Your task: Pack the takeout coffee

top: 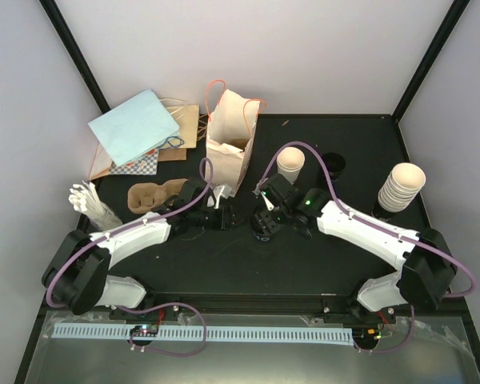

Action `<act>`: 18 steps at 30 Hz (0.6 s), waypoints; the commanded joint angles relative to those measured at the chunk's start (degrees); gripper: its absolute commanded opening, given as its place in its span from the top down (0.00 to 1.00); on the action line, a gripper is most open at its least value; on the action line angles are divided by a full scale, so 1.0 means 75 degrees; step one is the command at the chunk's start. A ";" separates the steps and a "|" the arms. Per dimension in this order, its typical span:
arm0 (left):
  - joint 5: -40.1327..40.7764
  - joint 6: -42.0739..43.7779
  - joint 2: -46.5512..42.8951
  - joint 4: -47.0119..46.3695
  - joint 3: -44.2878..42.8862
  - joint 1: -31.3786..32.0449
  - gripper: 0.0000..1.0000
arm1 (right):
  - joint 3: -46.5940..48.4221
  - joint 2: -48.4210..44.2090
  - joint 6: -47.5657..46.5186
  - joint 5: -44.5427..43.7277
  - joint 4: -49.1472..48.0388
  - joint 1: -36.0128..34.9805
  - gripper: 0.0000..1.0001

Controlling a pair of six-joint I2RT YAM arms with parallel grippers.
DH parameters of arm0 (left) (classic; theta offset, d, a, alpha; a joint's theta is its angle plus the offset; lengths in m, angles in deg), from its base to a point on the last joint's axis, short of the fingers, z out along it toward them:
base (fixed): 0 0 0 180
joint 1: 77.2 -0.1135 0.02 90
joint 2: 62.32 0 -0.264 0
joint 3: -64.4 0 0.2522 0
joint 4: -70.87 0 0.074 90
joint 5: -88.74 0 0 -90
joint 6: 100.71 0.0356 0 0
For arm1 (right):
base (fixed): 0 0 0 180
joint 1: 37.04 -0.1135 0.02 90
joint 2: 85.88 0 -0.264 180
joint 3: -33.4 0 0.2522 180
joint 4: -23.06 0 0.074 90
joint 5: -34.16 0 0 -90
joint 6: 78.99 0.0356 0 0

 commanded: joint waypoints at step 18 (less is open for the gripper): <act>-0.0242 -0.0016 0.0358 -0.0375 -0.0323 0.0114 0.59 | 0.0281 0.0442 -0.0178 -0.0208 0.0138 -0.0225 0.27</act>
